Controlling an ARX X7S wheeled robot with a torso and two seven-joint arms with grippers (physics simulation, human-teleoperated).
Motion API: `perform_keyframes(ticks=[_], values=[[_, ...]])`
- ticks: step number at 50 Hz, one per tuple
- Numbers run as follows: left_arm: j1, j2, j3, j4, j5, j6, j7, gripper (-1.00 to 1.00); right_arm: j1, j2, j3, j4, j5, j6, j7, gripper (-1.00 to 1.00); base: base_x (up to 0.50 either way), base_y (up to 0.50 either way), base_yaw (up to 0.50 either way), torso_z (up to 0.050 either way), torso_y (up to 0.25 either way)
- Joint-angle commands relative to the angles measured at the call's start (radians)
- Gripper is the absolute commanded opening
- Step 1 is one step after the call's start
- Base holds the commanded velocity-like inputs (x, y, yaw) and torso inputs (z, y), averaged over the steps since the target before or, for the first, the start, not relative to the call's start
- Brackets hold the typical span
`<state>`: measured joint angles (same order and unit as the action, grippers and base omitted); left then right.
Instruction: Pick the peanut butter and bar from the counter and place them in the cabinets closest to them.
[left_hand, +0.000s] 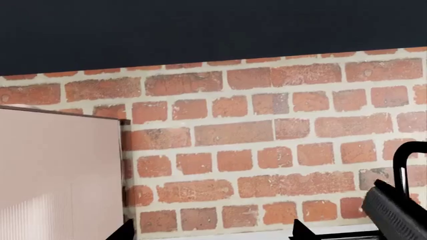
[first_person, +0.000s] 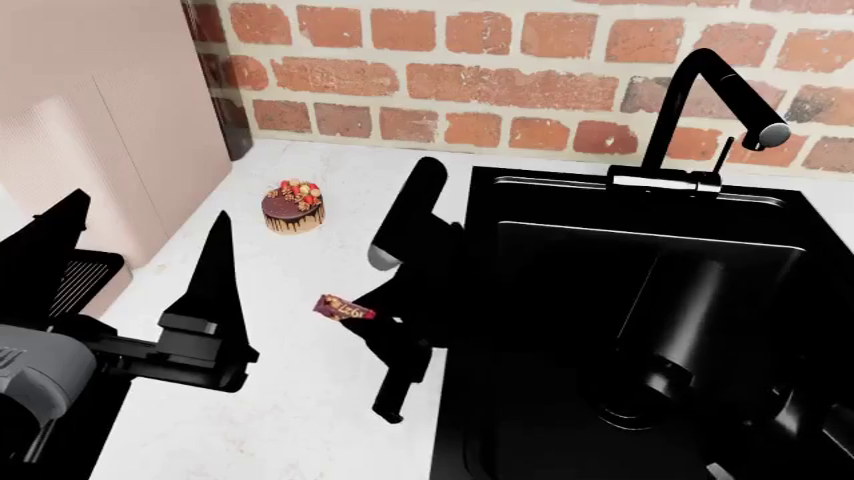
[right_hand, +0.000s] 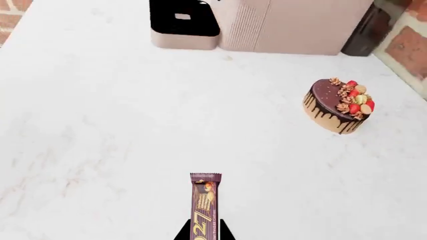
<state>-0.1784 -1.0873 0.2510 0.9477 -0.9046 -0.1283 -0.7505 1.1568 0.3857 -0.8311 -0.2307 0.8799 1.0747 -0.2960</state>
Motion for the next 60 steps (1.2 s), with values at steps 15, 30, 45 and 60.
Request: perform_keyframes(ticks=[15,30,45,60], values=[[-0.043,0.006,0.023,0.012,-0.010,-0.031,-0.010,1.00,0.087,0.012,0.241,-0.175,0.083,0.012,0.226,-1.00,0.00,0.00,0.00,0.000,0.000],[-0.090,0.017,0.045,0.032,-0.024,-0.069,-0.027,1.00,0.168,-0.010,0.381,-0.270,0.200,0.060,0.366,-1.00,0.00,0.00,0.00,0.000,0.000],[-0.081,0.016,0.054,0.030,-0.012,-0.064,-0.025,1.00,0.230,-0.048,0.475,-0.308,0.250,0.068,0.523,-1.00,0.00,0.00,0.00,0.000,0.000],[-0.064,0.009,0.050,0.023,-0.006,-0.043,-0.022,1.00,0.241,-0.074,0.598,-0.279,0.180,-0.064,0.613,-1.00,0.00,0.00,0.00,0.000,0.000]])
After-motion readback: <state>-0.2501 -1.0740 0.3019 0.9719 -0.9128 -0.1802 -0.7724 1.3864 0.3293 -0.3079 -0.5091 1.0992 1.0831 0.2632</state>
